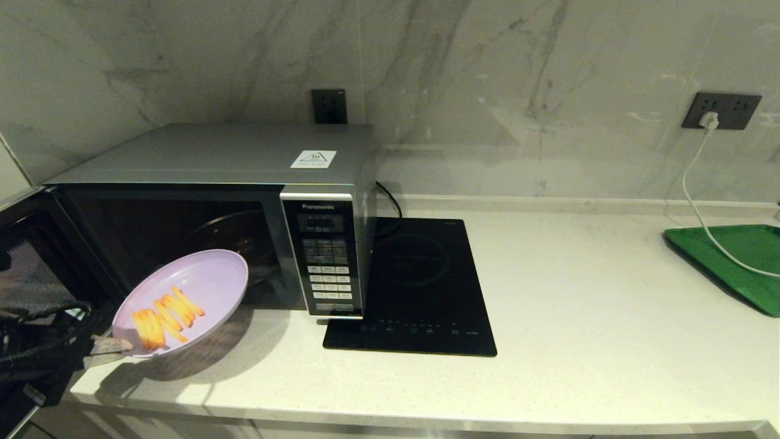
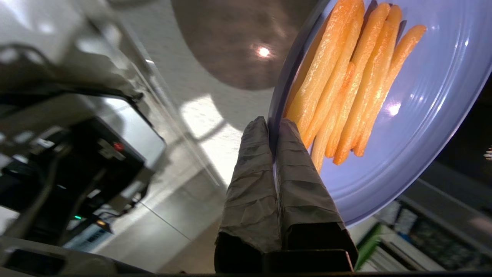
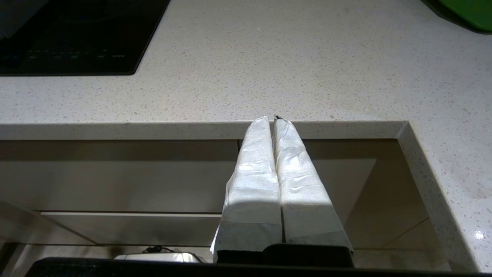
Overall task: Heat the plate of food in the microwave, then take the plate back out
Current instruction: Put the plate in the microwave oven
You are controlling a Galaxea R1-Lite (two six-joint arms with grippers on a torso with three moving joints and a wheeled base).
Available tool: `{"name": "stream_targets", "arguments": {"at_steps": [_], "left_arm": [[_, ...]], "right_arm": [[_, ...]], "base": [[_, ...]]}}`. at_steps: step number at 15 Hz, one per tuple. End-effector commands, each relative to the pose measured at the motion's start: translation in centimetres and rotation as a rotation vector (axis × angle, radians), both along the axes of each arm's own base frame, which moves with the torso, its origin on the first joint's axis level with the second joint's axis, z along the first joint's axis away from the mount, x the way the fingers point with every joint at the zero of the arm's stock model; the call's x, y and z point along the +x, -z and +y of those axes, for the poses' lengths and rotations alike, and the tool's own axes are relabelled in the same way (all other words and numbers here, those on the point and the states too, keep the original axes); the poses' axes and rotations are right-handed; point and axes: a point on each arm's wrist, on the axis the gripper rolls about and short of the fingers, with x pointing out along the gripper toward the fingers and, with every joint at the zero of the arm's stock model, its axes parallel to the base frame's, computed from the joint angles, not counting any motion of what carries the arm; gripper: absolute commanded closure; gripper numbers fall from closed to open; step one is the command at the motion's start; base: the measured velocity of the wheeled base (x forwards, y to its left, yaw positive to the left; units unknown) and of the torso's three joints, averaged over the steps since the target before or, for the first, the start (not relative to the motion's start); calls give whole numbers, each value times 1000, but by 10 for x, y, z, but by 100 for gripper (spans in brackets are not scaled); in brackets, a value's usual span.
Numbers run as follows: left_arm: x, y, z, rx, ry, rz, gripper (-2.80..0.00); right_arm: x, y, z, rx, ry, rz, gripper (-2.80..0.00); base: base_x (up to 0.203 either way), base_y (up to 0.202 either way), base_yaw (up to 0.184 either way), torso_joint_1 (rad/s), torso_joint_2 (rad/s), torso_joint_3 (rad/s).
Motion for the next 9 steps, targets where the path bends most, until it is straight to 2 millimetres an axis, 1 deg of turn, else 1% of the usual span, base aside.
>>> {"name": "stream_targets", "arguments": {"at_steps": [1,4,6,9], "left_arm": [[17,-5,-11,-49,-11,1,0],[37,-5,-22,11,-80,39,0],[46,-13,-30,44,-111,21,0],[58,-25,-30,29,-138,-17,0]], "right_arm": [[0,0,0,0,0,1,0],[0,0,0,0,0,1,0],[0,0,0,2,1,1,0],[0,0,0,0,0,1,0]], "base": [[0,0,0,0,0,0],[0,0,0,0,0,0],[0,0,0,0,0,0],[0,0,0,0,0,0]]}}
